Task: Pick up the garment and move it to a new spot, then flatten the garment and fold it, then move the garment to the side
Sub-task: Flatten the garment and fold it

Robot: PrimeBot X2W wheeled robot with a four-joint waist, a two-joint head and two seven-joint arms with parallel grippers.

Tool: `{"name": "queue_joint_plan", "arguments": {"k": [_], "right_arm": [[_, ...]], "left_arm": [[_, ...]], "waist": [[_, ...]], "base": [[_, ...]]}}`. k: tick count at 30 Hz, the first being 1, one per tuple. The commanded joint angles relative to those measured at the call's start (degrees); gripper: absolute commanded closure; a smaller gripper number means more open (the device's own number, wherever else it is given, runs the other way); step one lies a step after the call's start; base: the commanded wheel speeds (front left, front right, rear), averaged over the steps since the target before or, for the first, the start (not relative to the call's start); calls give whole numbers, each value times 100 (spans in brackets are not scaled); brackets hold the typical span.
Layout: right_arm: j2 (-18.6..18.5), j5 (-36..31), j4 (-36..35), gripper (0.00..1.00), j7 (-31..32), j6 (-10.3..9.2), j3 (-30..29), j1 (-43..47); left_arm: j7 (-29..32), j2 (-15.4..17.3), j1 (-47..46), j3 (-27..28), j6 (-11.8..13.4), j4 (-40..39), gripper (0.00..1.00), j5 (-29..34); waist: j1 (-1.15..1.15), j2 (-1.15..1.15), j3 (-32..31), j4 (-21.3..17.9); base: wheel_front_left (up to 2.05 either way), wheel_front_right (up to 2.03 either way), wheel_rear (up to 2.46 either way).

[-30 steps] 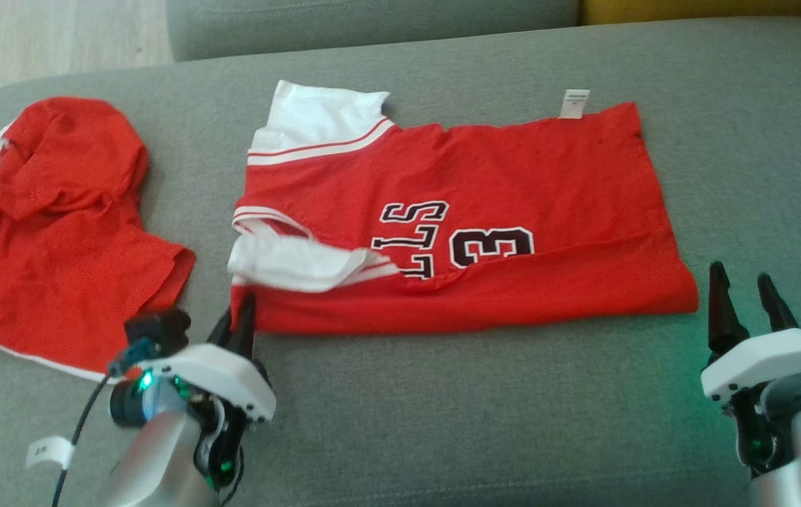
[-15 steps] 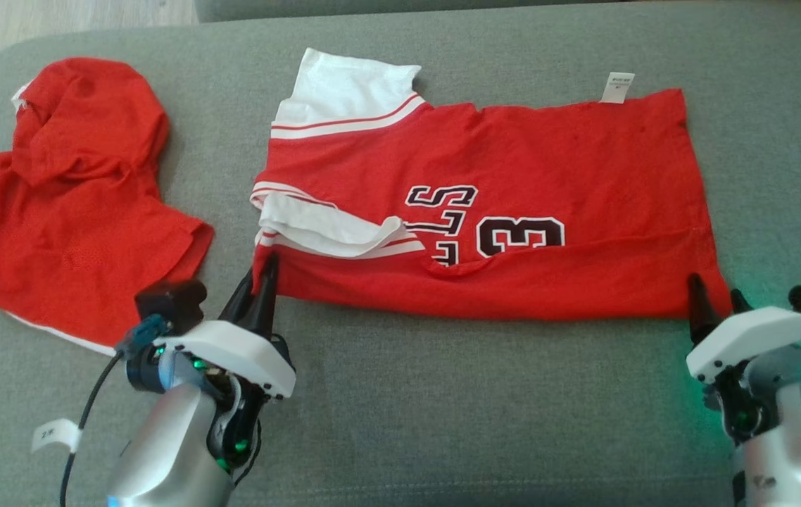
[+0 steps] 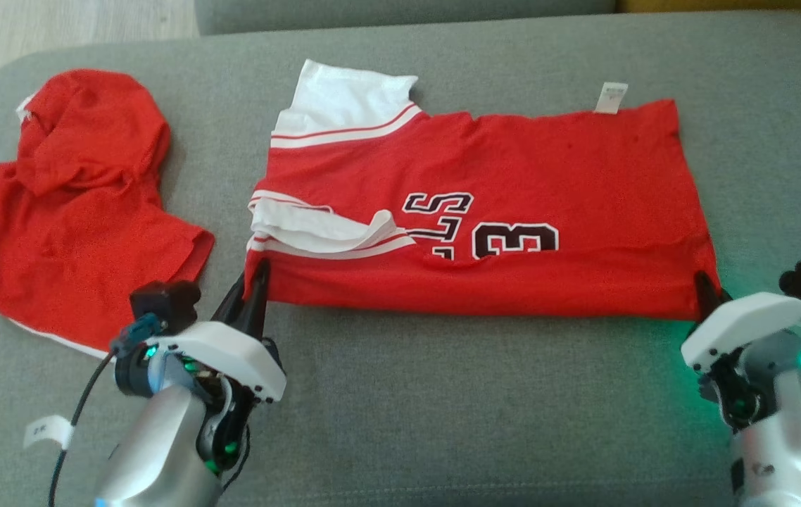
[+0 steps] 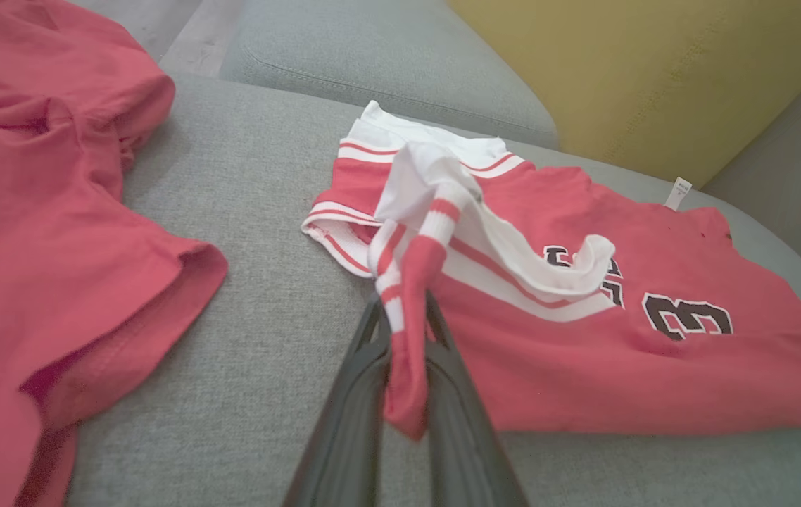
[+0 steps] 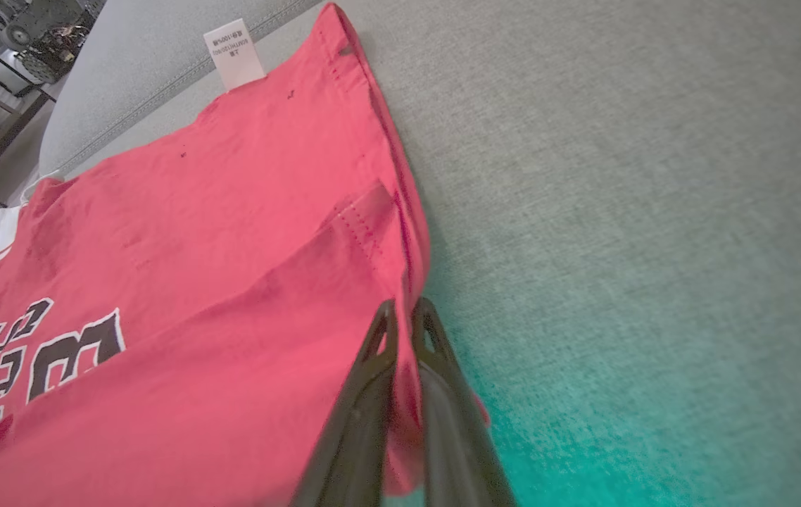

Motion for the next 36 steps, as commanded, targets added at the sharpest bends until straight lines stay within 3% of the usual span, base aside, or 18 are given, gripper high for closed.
{"name": "queue_joint_plan", "arguments": {"k": [1,9,14,19,27,28,29,30,31,32,36], "right_arm": [[-119,49,-261,100,44,-4,113,15],[-371,208,-783,100,557,-4,169,384],[-588,429,-1422,100,1359,-4,184,882],[-682,565,-1724,100,1771,-4,153,1200],[-571,665,-2185,100,2134,-4,12,1616],[-544,664,-2219,100,2144,-4,8,1646],[-513,661,-2255,100,2137,-4,-4,1668],[-483,647,-2298,100,2101,-4,-24,1682],[-459,624,-2337,7,2065,-4,-24,1696],[-432,614,-2370,0,2033,-4,-25,1707],[-327,607,-2555,0,1802,-4,-79,1686]], "left_arm": [[18,205,-68,231,44,-148,100,16],[300,361,137,190,23,-283,100,-67],[657,556,534,38,26,-611,100,-72],[939,651,747,-39,50,-848,100,-114],[1363,732,1072,-161,195,-1218,100,-170],[1372,718,1091,-174,214,-1240,89,-171],[1367,700,1105,-172,240,-1250,61,-179],[1368,692,1116,-169,279,-1238,14,-176],[1365,709,1118,-190,312,-1220,0,-130],[1340,726,1112,-208,346,-1205,0,-78],[1024,665,1049,-82,455,-1240,0,-78]], "waist": [[0,0,-79,-27],[0,0,-369,-86],[0,0,-658,-120],[0,0,-782,-100],[0,0,-830,-104],[0,0,-820,-107],[0,0,-810,-112],[0,0,-801,-120],[0,0,-792,-131],[0,0,-784,-143],[0,0,-739,-203]], "base": [[0,0,0],[0,0,0],[0,0,0],[0,0,0],[0,0,0],[0,0,0],[0,0,0],[0,0,0],[0,0,0],[0,0,0],[0,0,0]]}}
